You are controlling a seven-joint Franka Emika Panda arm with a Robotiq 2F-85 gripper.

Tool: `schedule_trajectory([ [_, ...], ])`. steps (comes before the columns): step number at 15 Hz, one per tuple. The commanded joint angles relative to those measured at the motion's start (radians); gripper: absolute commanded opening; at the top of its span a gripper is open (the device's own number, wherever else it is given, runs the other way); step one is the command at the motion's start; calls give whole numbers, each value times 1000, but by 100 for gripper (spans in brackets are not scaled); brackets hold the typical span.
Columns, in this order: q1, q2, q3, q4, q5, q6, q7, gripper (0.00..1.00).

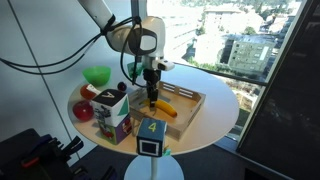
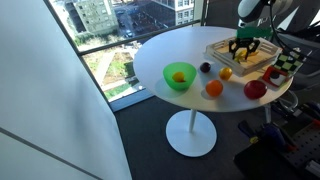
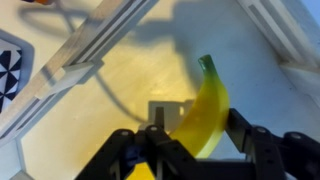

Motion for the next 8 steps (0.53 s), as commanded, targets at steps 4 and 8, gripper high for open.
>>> schedule_trajectory([
  [4,32,-14,-26,21,-1,-32,20,15],
  [8,54,-36,-40,21,-19,-61,28,15],
])
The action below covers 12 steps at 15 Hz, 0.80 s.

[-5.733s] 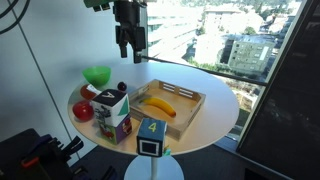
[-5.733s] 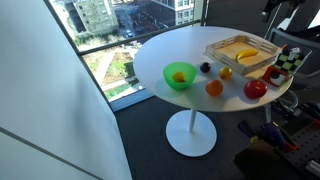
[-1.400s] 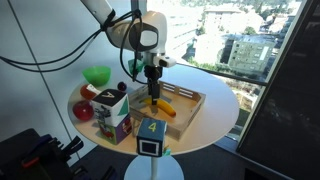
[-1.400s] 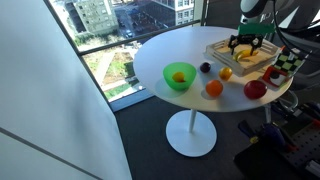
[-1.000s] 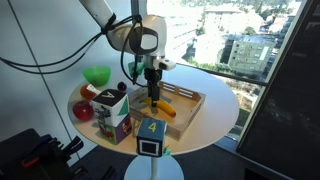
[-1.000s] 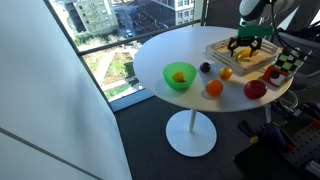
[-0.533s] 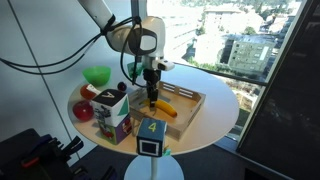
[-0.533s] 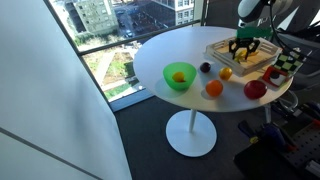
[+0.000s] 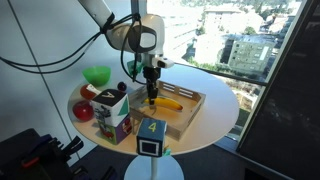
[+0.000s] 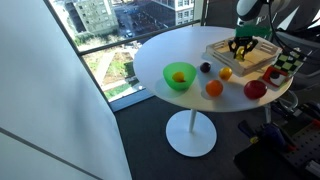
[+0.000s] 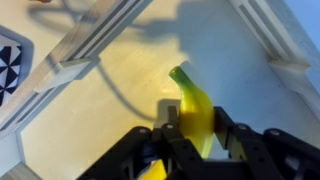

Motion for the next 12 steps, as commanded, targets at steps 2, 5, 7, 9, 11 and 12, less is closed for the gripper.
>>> schedule_trajectory([
  [2,35,-48,-24,4,-27,-61,33,15],
  [5,49,-77,-24,3,-49,-93,39,15],
  [7,56,-100,-18,3,-65,-122,34,15],
  [9,64,-125,-12,3,-78,-143,35,15],
  [11,70,-148,-5,4,-89,-157,31,15],
  [12,74,-160,0,4,-93,-162,26,15],
])
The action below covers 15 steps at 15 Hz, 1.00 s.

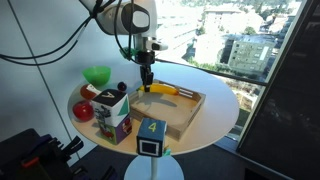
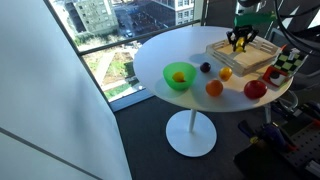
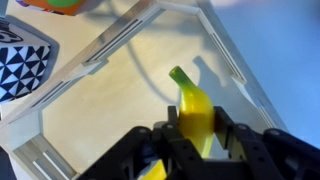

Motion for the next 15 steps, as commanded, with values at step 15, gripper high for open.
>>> schedule_trajectory([
  [15,67,-138,142,-38,-152,-34,-136,15],
])
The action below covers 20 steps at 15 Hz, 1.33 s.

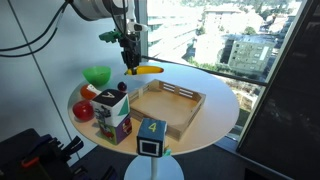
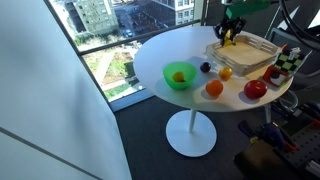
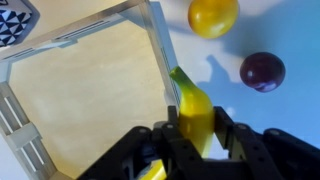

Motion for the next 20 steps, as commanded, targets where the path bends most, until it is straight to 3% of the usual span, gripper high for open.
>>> schedule_trajectory([
  [1,17,-30,27,-34,-64,6,-57,15],
  [13,37,-23,91,-73,-45,76,-155,15],
  [20,30,-10,116,-104,27,113,-229,15],
])
